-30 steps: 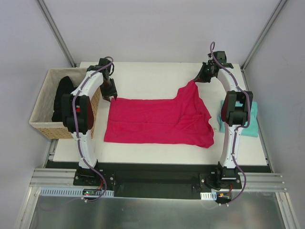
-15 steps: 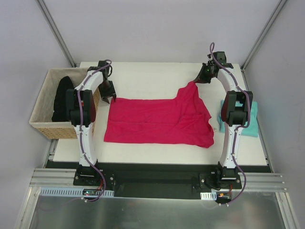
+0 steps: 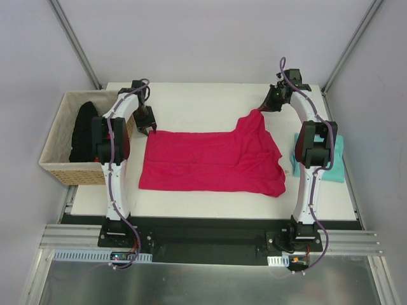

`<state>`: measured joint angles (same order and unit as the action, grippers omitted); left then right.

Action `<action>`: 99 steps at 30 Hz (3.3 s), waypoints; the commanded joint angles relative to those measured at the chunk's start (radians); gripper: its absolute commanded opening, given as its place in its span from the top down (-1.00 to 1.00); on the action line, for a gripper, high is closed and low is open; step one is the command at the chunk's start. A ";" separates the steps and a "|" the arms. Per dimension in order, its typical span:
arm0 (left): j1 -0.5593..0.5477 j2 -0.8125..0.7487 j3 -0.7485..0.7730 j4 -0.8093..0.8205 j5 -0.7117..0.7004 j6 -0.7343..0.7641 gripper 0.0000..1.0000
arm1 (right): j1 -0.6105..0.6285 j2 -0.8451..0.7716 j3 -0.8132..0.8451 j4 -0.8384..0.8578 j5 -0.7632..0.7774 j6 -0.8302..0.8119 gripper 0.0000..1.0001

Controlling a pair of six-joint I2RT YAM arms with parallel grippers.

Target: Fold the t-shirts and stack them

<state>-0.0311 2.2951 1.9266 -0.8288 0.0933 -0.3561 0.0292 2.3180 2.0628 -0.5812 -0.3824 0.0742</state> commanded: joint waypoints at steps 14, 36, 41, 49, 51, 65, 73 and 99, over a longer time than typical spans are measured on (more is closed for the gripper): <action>0.010 0.015 0.028 -0.013 0.036 -0.010 0.97 | 0.005 -0.080 -0.001 -0.019 -0.018 -0.013 0.99; 0.011 -0.137 -0.031 -0.010 0.020 -0.014 1.00 | 0.018 -0.178 -0.076 0.009 0.034 -0.010 0.98; 0.010 -0.204 -0.067 -0.009 0.013 -0.014 1.00 | 0.023 -0.252 -0.188 0.055 0.056 0.006 0.98; 0.011 -0.298 -0.147 -0.010 0.006 -0.004 1.00 | 0.041 -0.345 -0.297 0.064 0.066 0.003 0.98; 0.011 -0.315 -0.176 -0.010 0.006 -0.003 1.00 | 0.046 -0.359 -0.322 0.061 0.065 0.003 0.97; 0.008 -0.433 -0.294 -0.016 -0.007 -0.001 1.00 | 0.066 -0.549 -0.489 0.061 0.102 -0.011 0.98; 0.007 -0.487 -0.316 -0.029 -0.010 0.002 1.00 | 0.081 -0.629 -0.514 -0.009 0.135 -0.004 0.98; -0.015 -0.634 -0.382 -0.118 -0.046 0.017 1.00 | 0.143 -0.870 -0.641 -0.085 0.281 0.058 0.98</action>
<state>-0.0338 1.7428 1.5455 -0.8883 0.0906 -0.3538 0.1585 1.5253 1.4158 -0.6460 -0.1261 0.1127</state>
